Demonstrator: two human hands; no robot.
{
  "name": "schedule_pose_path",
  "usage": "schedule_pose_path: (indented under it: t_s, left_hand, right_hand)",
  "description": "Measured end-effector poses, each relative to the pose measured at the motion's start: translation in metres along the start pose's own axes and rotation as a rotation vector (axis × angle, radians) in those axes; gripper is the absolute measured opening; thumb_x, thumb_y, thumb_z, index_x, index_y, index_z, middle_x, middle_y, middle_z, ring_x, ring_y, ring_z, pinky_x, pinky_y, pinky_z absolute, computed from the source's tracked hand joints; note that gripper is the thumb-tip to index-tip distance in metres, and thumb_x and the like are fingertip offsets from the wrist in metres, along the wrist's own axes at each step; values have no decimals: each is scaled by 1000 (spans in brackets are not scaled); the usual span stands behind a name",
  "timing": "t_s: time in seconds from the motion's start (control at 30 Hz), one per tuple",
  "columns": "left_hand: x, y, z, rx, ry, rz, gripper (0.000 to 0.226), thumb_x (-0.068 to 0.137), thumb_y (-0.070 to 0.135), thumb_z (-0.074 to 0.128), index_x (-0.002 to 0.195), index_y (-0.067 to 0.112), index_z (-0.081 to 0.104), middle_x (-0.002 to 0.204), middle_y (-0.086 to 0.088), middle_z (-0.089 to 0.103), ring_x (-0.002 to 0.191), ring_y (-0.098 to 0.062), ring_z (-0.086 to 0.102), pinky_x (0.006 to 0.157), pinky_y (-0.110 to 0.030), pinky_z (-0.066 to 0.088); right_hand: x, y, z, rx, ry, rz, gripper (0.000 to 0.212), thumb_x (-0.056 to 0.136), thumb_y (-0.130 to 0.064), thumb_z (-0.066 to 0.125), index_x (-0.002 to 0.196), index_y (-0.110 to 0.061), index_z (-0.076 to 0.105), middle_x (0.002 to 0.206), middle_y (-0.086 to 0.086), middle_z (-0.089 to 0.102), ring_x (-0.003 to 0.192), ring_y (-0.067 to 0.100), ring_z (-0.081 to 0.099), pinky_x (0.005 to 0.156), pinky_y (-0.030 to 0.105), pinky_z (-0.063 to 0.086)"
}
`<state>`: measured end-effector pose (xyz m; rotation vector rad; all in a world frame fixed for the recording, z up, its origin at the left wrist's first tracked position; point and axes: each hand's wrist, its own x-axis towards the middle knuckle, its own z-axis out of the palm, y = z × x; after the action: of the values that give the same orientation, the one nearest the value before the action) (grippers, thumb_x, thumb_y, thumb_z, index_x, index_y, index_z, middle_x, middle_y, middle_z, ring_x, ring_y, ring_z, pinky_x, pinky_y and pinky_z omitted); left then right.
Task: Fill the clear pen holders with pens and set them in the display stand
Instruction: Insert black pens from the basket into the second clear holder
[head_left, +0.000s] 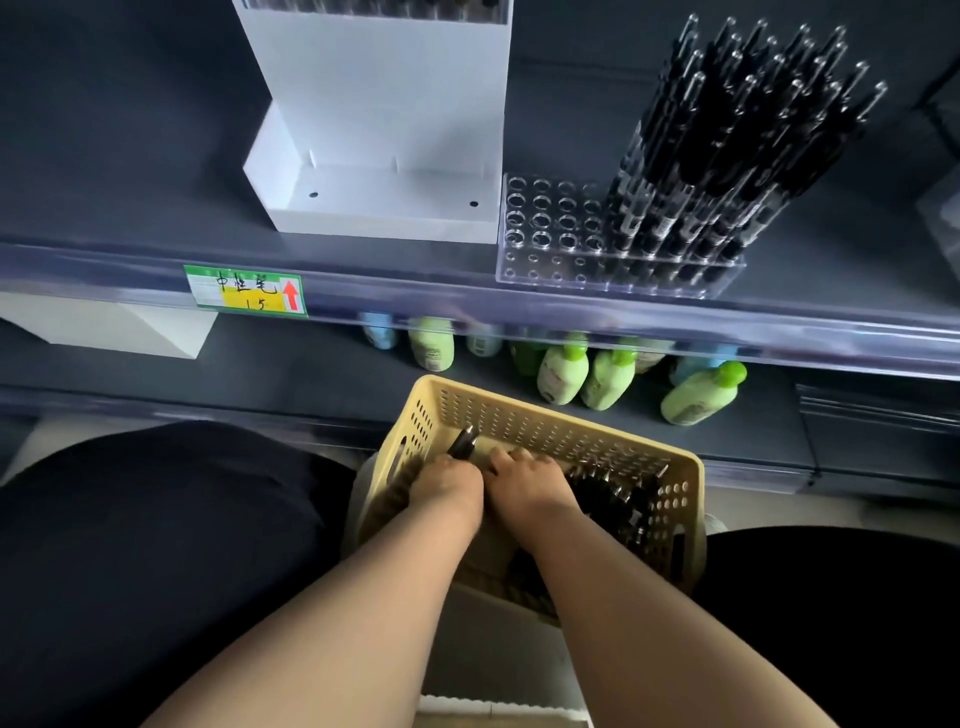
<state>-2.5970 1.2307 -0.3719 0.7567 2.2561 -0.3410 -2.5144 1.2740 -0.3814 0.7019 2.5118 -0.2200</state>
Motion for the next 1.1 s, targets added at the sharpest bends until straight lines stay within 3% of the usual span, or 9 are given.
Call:
schedule_pose_path:
  t_s: [0.17, 0.3, 0.47, 0.53, 0.77, 0.83, 0.93, 1.0, 1.1]
  left_hand:
    - [-5, 0, 8, 129, -16, 163, 48, 90, 3, 46, 137, 10, 36, 141, -11, 40, 130, -30, 38, 99, -41, 39]
    - [-4, -8, 11, 186, -30, 174, 43, 93, 2, 38, 136, 9, 37, 140, -13, 42, 128, -31, 41, 97, -40, 41]
    - [-12, -6, 10, 198, -40, 232, 50, 89, 1, 47, 137, 7, 34, 141, -14, 34, 128, -34, 40, 99, -41, 41]
    - [-16, -9, 4, 158, 25, 258, 47, 89, 4, 48, 134, 12, 37, 134, -13, 41, 121, -32, 46, 95, -41, 45]
    - [-33, -28, -30, -595, 306, 296, 27, 81, 22, 70, 107, 21, 61, 106, 5, 68, 91, -11, 59, 70, -16, 43]
    - [-43, -31, -39, -680, 415, 317, 30, 76, 26, 74, 103, 24, 63, 103, 8, 67, 93, -13, 60, 72, -19, 42]
    - [-60, -30, -48, -823, 500, 351, 30, 72, 29, 77, 99, 30, 63, 92, 11, 65, 92, -13, 61, 74, -21, 43]
    - [-71, -28, -50, -977, 501, 424, 29, 71, 23, 78, 93, 31, 62, 87, 13, 66, 86, -5, 63, 72, -14, 44]
    - [-86, -22, -55, -1140, 482, 529, 29, 72, 16, 78, 94, 28, 63, 90, 11, 69, 82, 8, 61, 69, -2, 43]
  right_hand:
    - [-5, 0, 2, -28, -1, 7, 36, 96, -12, 39, 130, -12, 48, 130, 9, 42, 114, 30, 46, 82, 40, 45]
    - [-14, 3, 5, -34, -2, -1, 32, 95, -12, 39, 126, -13, 51, 128, 9, 46, 115, 32, 48, 79, 40, 45]
    - [-21, 10, 6, 51, 18, 64, 36, 93, -5, 40, 128, -11, 46, 130, 11, 43, 116, 34, 45, 78, 43, 48]
    - [-25, 14, 3, 108, 53, 96, 38, 90, -2, 42, 127, -12, 44, 128, 11, 42, 113, 35, 47, 77, 43, 47]
    - [-42, 28, -3, 613, 198, 333, 36, 86, -6, 50, 120, -13, 44, 125, 9, 47, 111, 32, 53, 90, 34, 45]
    - [-46, 26, -12, 748, 266, 340, 36, 89, -13, 49, 124, -11, 44, 120, 12, 54, 109, 30, 54, 91, 32, 45]
    - [-55, 19, -31, 836, 385, 296, 27, 88, -21, 52, 114, -12, 50, 103, 11, 63, 95, 29, 61, 79, 31, 50]
    - [-62, 14, -41, 839, 445, 270, 14, 87, -26, 52, 97, -18, 46, 91, 7, 64, 83, 28, 62, 70, 34, 50]
    - [-72, 14, -60, 769, 520, 248, 18, 86, -32, 51, 91, -22, 36, 79, -1, 59, 70, 24, 58, 57, 31, 44]
